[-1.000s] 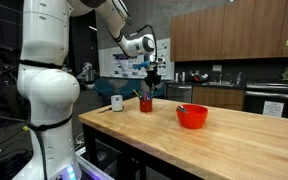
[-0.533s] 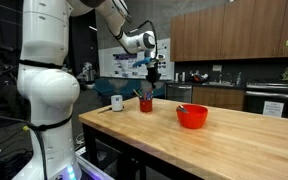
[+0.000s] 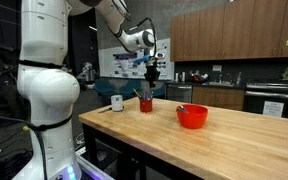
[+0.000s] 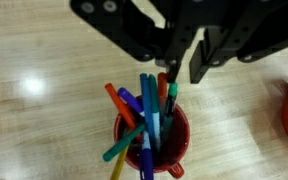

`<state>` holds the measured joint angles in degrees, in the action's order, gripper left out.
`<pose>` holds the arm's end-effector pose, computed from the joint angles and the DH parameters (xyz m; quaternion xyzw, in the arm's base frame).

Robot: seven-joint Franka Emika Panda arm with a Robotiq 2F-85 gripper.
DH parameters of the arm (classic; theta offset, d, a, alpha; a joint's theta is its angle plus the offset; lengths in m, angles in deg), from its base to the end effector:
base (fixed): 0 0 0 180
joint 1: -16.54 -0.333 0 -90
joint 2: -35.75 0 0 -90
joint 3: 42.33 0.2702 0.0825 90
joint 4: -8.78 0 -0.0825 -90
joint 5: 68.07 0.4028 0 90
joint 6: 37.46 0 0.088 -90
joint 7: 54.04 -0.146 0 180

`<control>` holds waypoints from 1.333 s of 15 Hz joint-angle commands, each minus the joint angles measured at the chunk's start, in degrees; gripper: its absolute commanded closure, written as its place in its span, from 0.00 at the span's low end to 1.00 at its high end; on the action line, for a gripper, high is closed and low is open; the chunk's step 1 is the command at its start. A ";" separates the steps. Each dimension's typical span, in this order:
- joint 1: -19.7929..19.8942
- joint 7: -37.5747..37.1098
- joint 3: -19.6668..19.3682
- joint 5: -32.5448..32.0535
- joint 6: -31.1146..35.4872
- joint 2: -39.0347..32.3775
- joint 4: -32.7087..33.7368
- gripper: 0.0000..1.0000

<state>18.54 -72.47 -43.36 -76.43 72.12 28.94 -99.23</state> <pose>0.5873 -0.0467 0.3450 0.9839 -0.1584 -0.0360 0.0740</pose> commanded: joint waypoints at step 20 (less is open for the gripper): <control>-1.78 -0.90 -0.20 1.96 -0.23 -1.29 -1.02 0.21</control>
<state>17.34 -72.45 -43.18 -74.15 71.45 27.72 -100.03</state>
